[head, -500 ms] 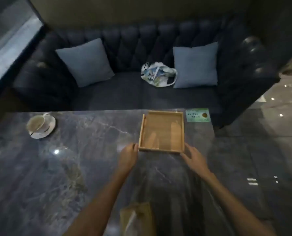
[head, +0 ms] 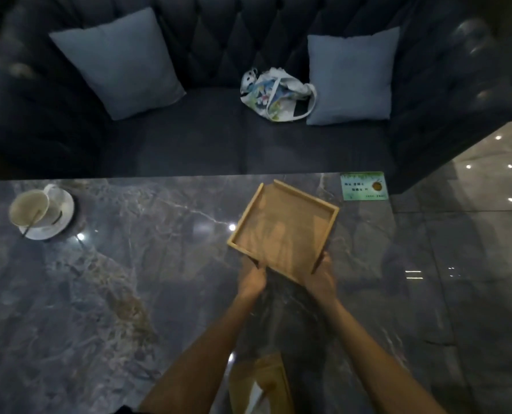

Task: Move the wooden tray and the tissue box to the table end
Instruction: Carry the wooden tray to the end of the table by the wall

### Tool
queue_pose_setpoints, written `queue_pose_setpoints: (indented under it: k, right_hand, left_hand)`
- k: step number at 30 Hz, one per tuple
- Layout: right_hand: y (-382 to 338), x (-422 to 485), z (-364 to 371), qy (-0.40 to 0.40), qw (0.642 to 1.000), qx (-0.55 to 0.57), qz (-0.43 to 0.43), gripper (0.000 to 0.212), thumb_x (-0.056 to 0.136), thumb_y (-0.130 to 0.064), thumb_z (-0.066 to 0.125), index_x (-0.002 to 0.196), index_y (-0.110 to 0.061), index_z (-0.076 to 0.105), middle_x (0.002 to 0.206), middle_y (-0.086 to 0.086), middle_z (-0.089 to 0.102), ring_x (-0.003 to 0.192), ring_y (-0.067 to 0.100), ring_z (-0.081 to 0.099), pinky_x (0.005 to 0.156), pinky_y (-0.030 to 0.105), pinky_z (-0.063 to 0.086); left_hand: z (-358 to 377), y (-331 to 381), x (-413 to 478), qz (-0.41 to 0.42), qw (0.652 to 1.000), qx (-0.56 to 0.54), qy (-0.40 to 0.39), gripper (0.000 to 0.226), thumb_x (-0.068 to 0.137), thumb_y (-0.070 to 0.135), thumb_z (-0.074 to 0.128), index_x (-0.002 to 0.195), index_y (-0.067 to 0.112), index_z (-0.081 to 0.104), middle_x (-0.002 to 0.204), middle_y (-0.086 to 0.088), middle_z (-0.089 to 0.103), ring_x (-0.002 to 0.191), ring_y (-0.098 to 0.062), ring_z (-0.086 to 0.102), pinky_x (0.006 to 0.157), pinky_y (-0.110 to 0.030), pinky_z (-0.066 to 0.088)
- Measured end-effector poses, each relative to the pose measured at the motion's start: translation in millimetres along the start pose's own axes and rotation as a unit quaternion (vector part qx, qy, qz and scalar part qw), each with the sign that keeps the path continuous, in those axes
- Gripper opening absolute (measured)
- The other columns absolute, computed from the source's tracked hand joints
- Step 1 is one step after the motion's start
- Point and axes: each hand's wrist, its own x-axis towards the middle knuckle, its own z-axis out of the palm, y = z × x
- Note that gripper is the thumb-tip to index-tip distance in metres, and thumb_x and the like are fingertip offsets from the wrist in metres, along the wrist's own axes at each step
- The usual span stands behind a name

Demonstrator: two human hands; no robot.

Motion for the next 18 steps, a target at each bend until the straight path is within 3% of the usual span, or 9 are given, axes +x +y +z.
queue_pose_setpoints:
  k: [1, 3, 5, 8, 13, 16, 18]
  right_hand:
    - [-2, -12, 7, -0.061, 0.998, 0.018, 0.000, 0.093, 0.059, -0.034, 0.085, 0.135, -0.018, 0.033, 0.118, 0.012, 0.062, 0.097, 0.027, 0.063, 0.082, 0.034, 0.051]
    - [-4, -26, 14, -0.116, 0.993, 0.013, 0.029, 0.121, 0.049, -0.057, 0.084, 0.143, -0.037, 0.011, 0.128, 0.017, 0.060, 0.098, 0.032, 0.064, 0.085, 0.043, 0.053]
    - [-11, -19, 9, -0.052, 0.996, -0.064, 0.019, 0.110, 0.069, -0.053, 0.072, 0.149, -0.031, -0.001, 0.139, 0.019, 0.049, 0.114, 0.041, 0.058, 0.094, 0.049, 0.046]
    - [-39, 8, -18, 0.144, 0.970, -0.172, -0.099, 0.076, 0.085, -0.032, 0.049, 0.150, -0.017, 0.011, 0.138, 0.025, 0.042, 0.121, 0.045, 0.046, 0.102, 0.049, 0.038]
    - [-65, 61, -32, 0.050, 0.965, -0.230, -0.117, 0.049, 0.088, -0.015, 0.047, 0.136, -0.021, 0.042, 0.135, 0.017, 0.043, 0.127, 0.038, 0.036, 0.105, 0.049, 0.036]
    - [-60, 62, -26, 0.060, 0.944, -0.294, -0.137, 0.040, 0.089, -0.011, 0.042, 0.127, -0.017, 0.051, 0.127, 0.019, 0.051, 0.118, 0.040, 0.047, 0.098, 0.047, 0.042]
    - [-56, 56, -21, 0.030, 0.938, -0.324, -0.117, 0.038, 0.088, -0.015, 0.043, 0.125, -0.018, 0.053, 0.125, 0.019, 0.056, 0.114, 0.040, 0.054, 0.095, 0.045, 0.045]
  left_hand:
    - [4, -4, 4, -0.020, 1.000, -0.006, 0.000, 0.055, 0.091, 0.037, 0.046, 0.135, 0.003, 0.039, 0.136, -0.021, 0.052, 0.122, -0.039, 0.051, 0.102, -0.041, 0.041]
    - [12, -17, 11, -0.069, 0.998, -0.001, 0.010, 0.064, 0.086, 0.037, 0.046, 0.140, 0.005, 0.033, 0.140, -0.022, 0.048, 0.124, -0.039, 0.049, 0.105, -0.042, 0.042]
    - [6, -12, 3, -0.090, 0.994, -0.020, 0.053, 0.070, 0.081, 0.023, 0.052, 0.143, 0.007, 0.024, 0.142, -0.024, 0.042, 0.124, -0.042, 0.048, 0.105, -0.047, 0.042]
    - [4, -6, -8, -0.096, 0.992, -0.035, 0.070, 0.087, 0.076, 0.009, 0.057, 0.148, 0.013, 0.009, 0.147, -0.025, 0.033, 0.127, -0.043, 0.044, 0.107, -0.048, 0.039]
    - [14, -14, -7, -0.062, 0.995, -0.044, 0.065, 0.088, 0.075, 0.003, 0.052, 0.149, 0.019, 0.008, 0.147, -0.022, 0.035, 0.129, -0.043, 0.042, 0.108, -0.048, 0.038]
    - [7, -15, -7, -0.057, 0.995, -0.034, 0.074, 0.081, 0.084, 0.007, 0.048, 0.151, 0.017, 0.003, 0.150, -0.022, 0.032, 0.132, -0.041, 0.039, 0.110, -0.043, 0.033]
    - [-6, -21, -10, -0.061, 0.994, -0.021, 0.088, 0.071, 0.093, 0.021, 0.040, 0.151, 0.025, -0.001, 0.150, -0.022, 0.031, 0.133, -0.042, 0.038, 0.111, -0.049, 0.030]
